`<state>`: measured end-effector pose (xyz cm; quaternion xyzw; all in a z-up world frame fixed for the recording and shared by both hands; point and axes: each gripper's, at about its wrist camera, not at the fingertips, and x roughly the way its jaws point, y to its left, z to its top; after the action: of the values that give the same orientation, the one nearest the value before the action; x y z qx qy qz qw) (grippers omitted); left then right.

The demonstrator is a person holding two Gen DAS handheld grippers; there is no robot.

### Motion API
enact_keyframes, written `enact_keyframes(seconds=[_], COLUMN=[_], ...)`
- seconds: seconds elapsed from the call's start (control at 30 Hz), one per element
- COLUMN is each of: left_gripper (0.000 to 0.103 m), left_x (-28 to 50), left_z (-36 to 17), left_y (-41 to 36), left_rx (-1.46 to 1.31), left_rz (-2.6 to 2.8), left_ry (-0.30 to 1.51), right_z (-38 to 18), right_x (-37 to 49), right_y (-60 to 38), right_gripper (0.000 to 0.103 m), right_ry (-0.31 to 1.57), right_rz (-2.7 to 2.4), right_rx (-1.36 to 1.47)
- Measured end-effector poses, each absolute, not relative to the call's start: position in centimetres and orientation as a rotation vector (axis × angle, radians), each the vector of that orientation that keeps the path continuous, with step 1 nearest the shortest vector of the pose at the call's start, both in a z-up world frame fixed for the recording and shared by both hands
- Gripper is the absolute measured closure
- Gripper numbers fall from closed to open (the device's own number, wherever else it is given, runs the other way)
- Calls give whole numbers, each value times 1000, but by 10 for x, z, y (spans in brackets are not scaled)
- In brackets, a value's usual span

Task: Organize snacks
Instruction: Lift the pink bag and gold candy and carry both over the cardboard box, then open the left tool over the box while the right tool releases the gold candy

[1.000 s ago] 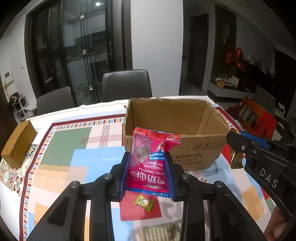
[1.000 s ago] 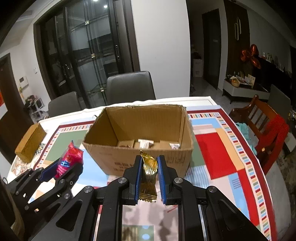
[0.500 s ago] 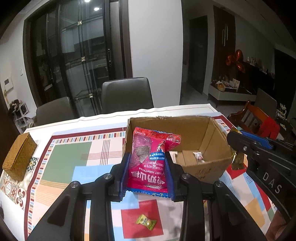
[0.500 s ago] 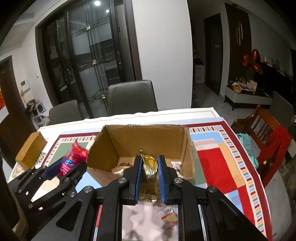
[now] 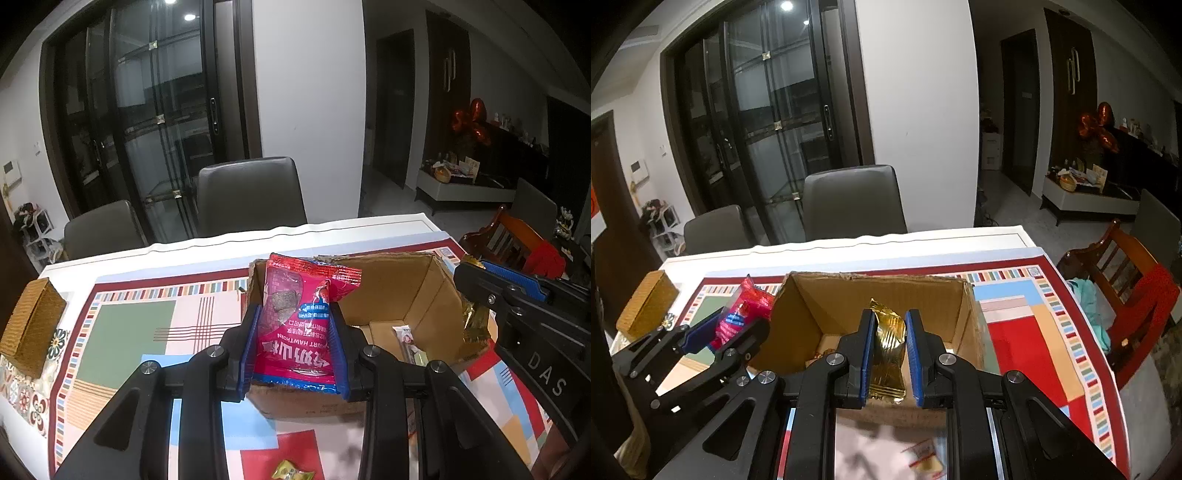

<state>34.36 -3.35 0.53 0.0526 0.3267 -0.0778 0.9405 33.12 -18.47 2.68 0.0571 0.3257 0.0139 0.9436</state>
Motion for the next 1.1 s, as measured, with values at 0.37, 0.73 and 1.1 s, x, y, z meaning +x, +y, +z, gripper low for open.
enact_keyframes(seconds=[0.37, 0.73, 1.1], left_gripper=[69, 60, 16], left_x=[370, 378, 368], left_z=[-13, -26, -20], left_y=[-34, -38, -30], left_rx=[98, 107, 114], left_rz=[-159, -178, -116], left_ry=[707, 731, 700], right_z=[11, -5, 3], right_x=[358, 375, 370], right_y=[-181, -179, -186], right_gripper=[85, 81, 40], right_ry=[691, 735, 715], right_rz=[33, 32, -6], right_rx=[114, 97, 102])
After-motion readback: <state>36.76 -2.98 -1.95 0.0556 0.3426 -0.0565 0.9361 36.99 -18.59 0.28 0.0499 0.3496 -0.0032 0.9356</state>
